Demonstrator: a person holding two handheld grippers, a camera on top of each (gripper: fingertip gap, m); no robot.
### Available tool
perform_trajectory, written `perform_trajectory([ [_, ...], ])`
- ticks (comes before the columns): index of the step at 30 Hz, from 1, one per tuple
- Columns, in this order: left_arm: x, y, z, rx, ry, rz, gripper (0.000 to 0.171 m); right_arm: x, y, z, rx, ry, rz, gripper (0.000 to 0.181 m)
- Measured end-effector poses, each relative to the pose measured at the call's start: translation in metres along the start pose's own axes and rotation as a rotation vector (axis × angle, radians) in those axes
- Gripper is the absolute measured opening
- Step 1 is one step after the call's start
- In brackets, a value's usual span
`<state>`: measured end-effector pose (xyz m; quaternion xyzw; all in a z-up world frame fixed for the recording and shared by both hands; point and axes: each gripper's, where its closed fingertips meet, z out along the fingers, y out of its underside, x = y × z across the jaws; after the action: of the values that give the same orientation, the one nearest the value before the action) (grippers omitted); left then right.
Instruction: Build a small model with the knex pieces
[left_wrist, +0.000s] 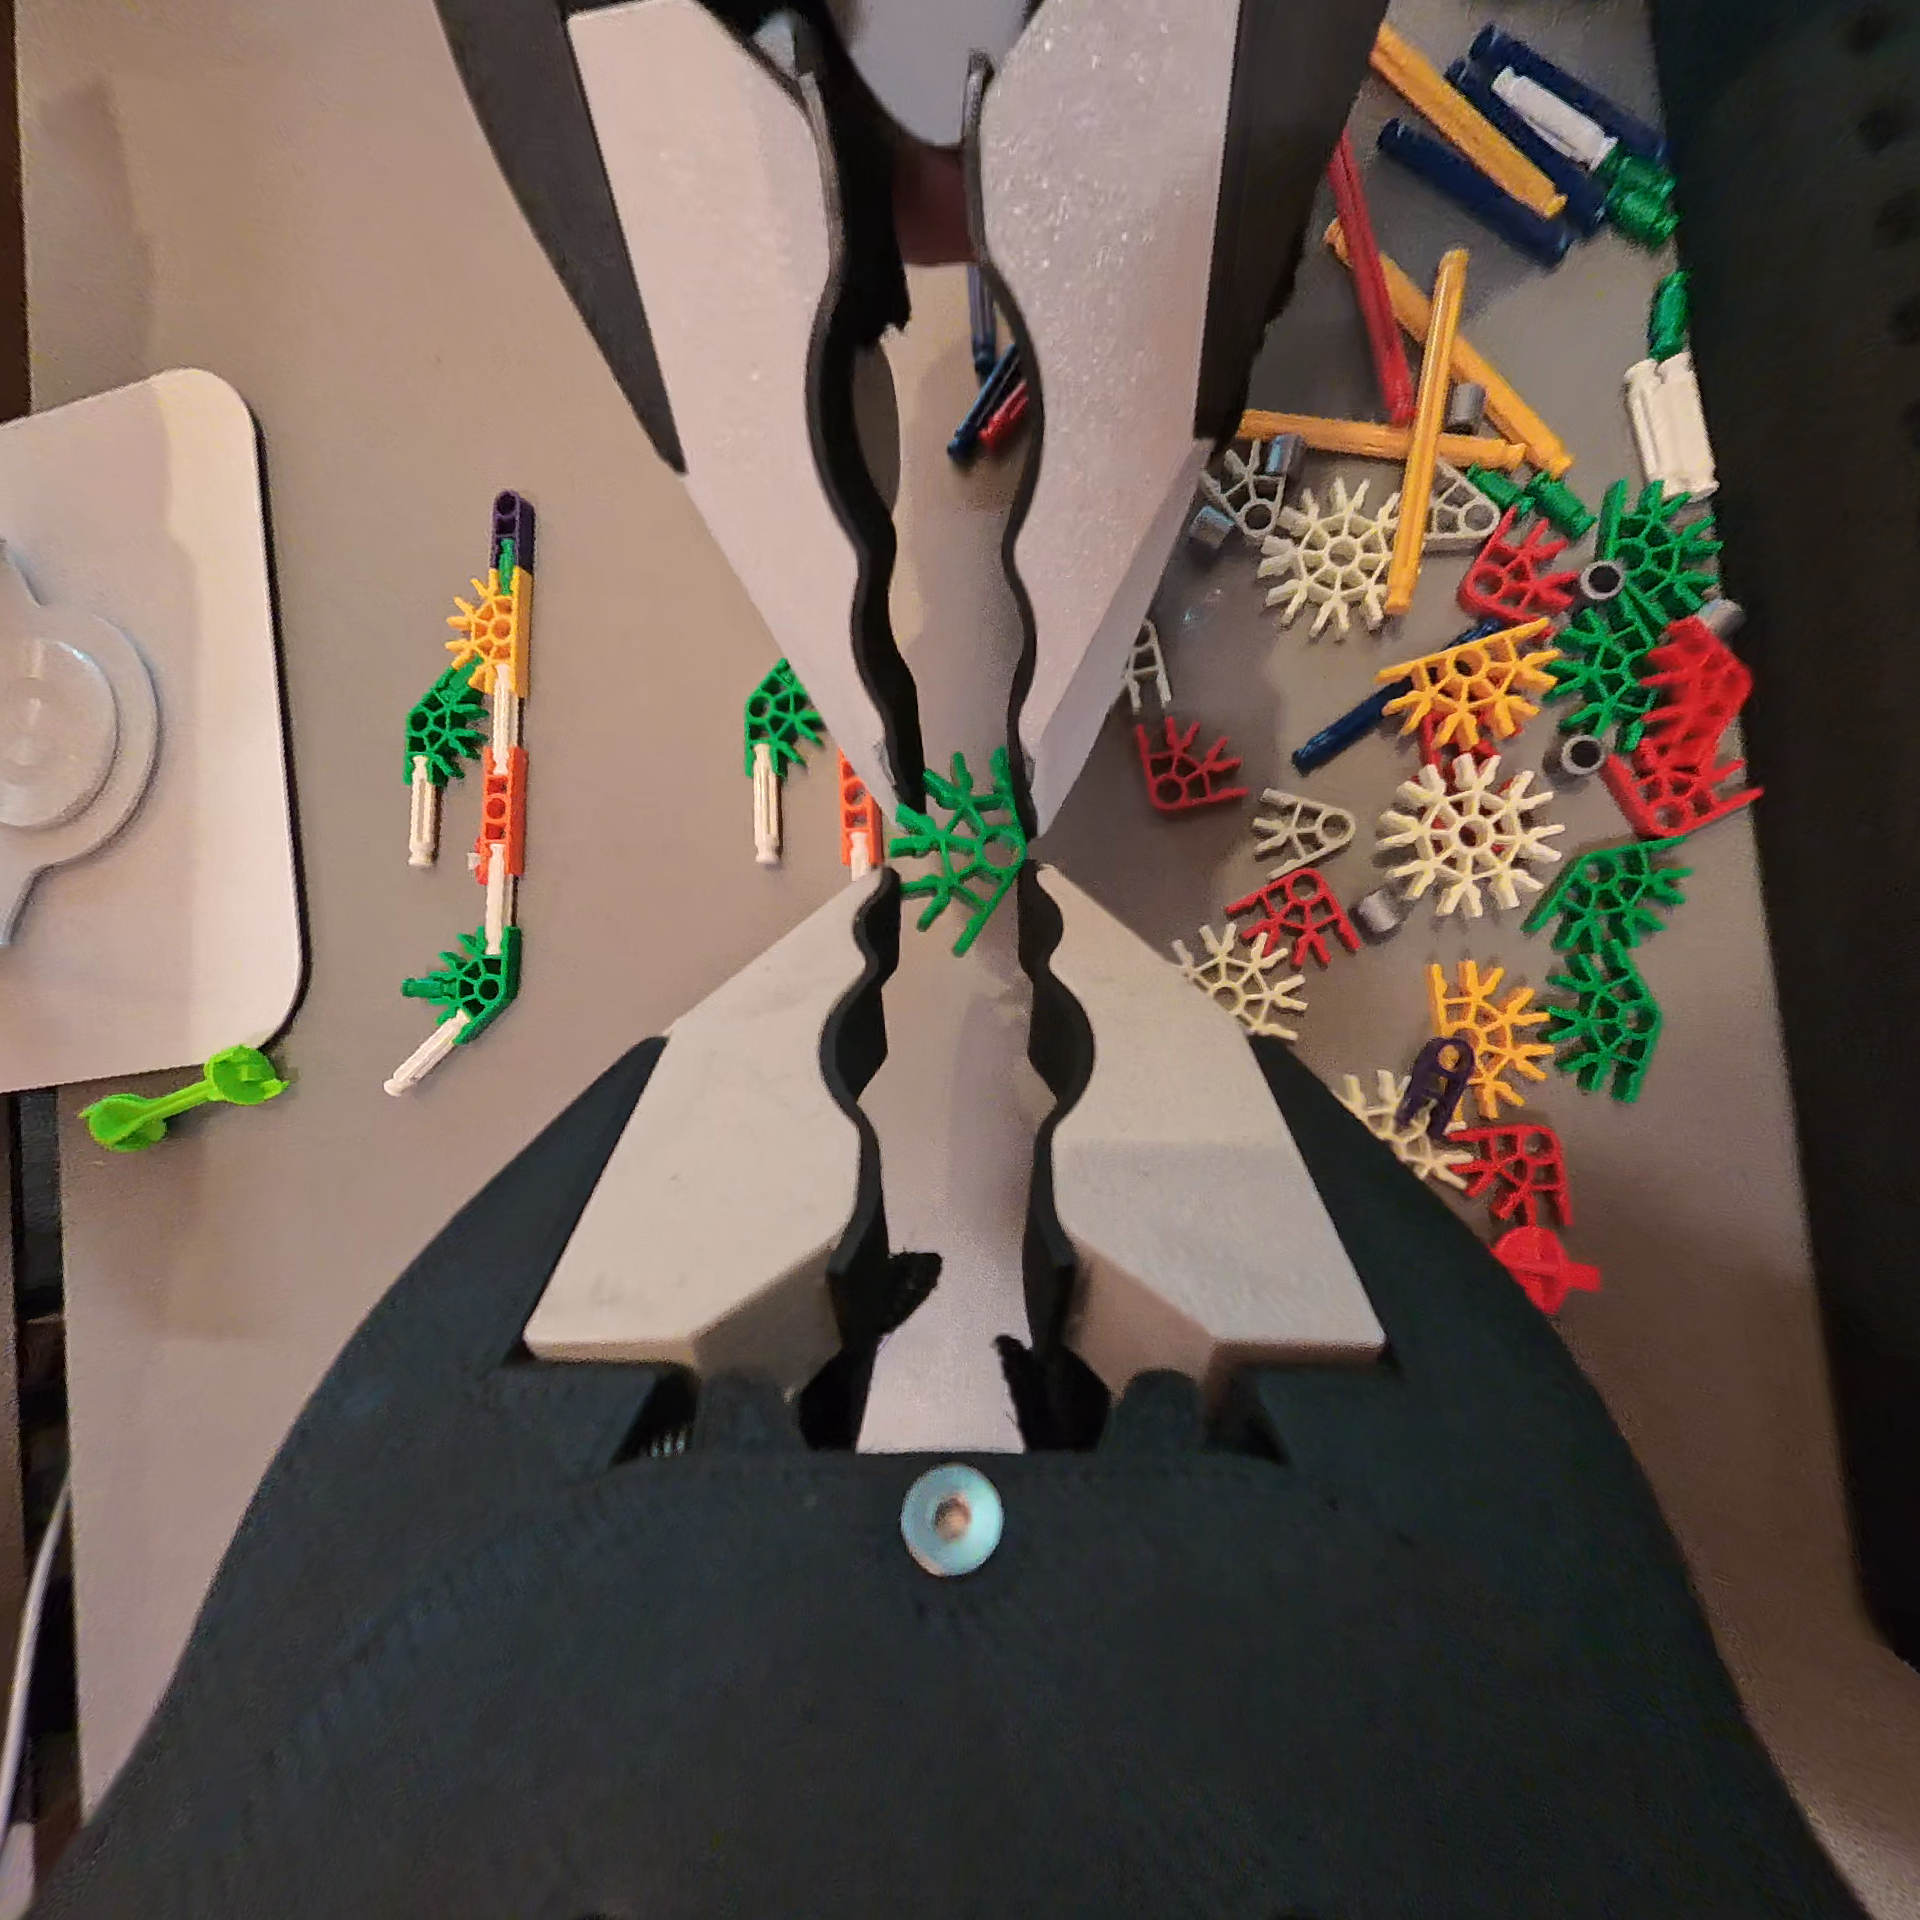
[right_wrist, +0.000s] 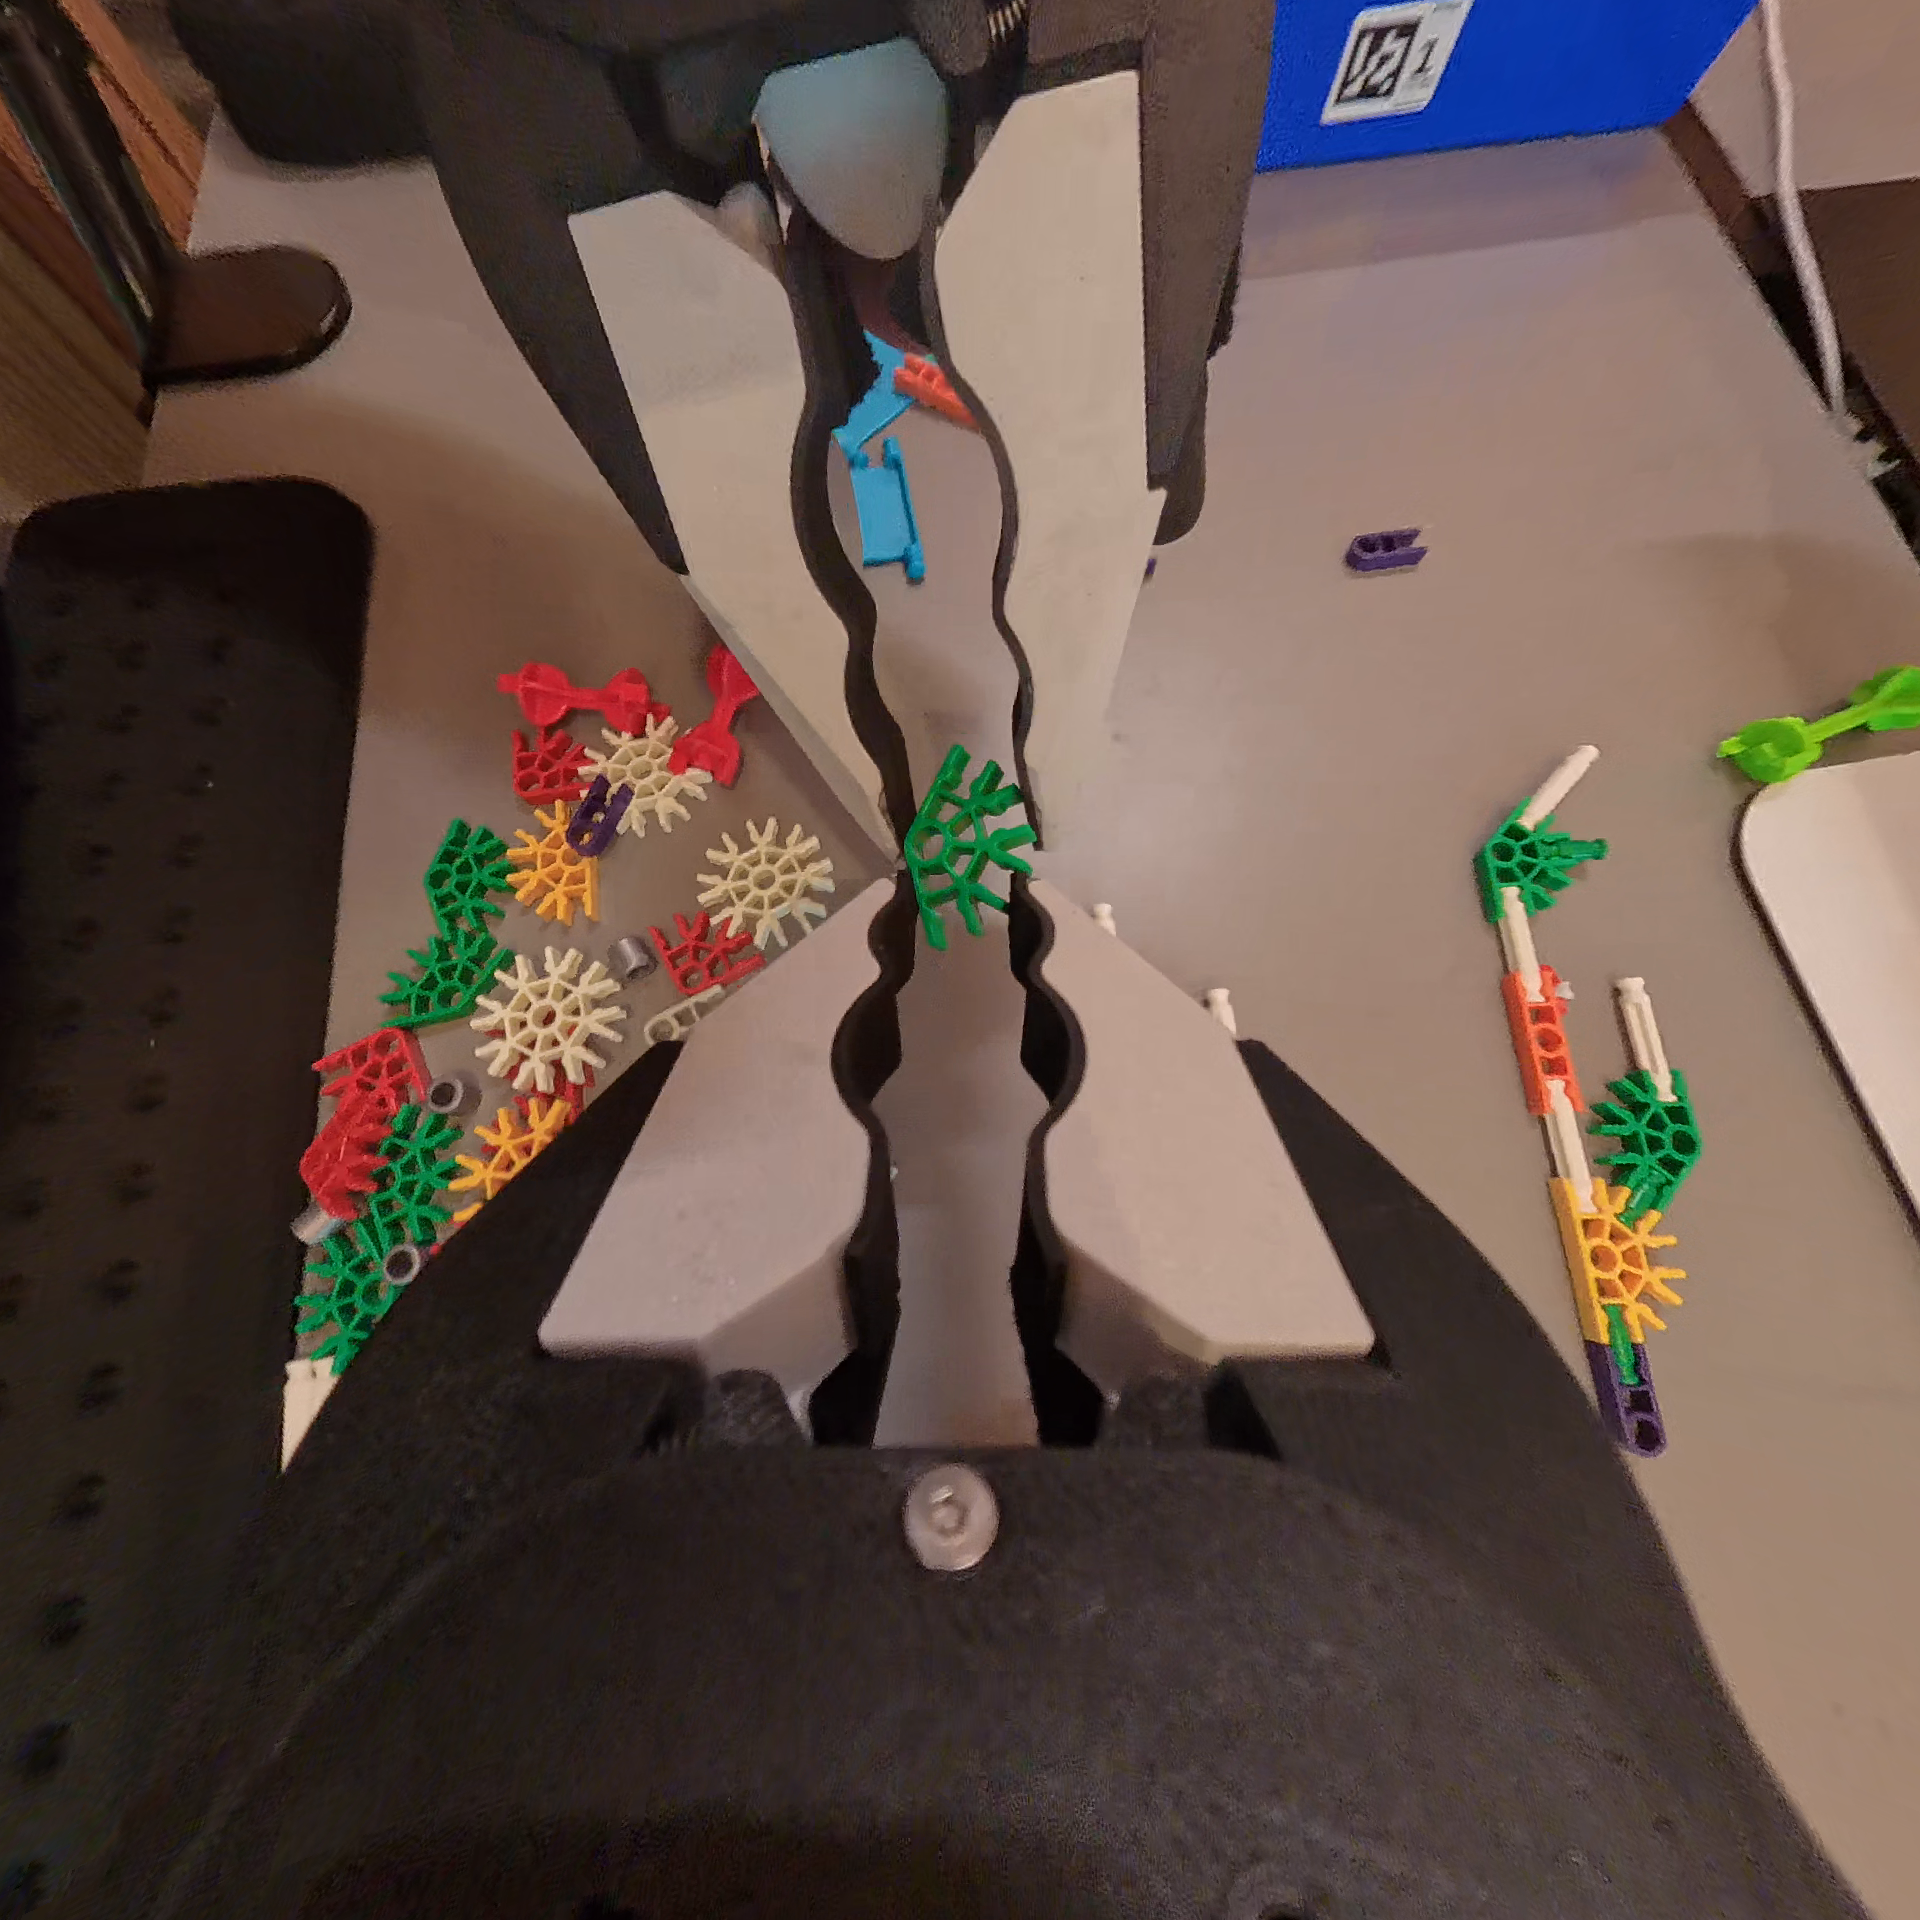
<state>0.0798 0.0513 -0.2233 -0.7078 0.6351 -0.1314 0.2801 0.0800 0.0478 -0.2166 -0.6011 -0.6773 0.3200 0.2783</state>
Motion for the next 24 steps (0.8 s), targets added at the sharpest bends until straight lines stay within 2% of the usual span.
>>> perform_trajectory([
  [4,0.004,0.004,0.004,0.014,0.011,-0.022,0.019,-0.004,0.005,0.004,-0.031,-0.051,0.039,0.016],
  [5,0.003,0.005,0.004,0.016,0.008,-0.020,0.018,-0.001,0.005,0.004,-0.026,-0.047,0.055,0.019],
  [6,0.001,0.009,0.004,0.003,0.020,-0.021,0.017,0.003,0.006,0.003,-0.024,-0.035,0.070,0.030],
  [8,-0.009,0.017,0.003,-0.023,0.019,-0.013,0.017,0.010,0.010,-0.001,-0.025,-0.013,0.084,0.032],
  [15,-0.031,0.047,0.015,-0.119,0.117,0.100,0.016,0.034,0.038,-0.003,-0.121,0.057,0.086,0.020],
  [24,-0.028,0.056,0.035,-0.174,0.242,0.226,0.016,0.036,0.041,0.019,-0.121,0.019,0.087,0.011],
])
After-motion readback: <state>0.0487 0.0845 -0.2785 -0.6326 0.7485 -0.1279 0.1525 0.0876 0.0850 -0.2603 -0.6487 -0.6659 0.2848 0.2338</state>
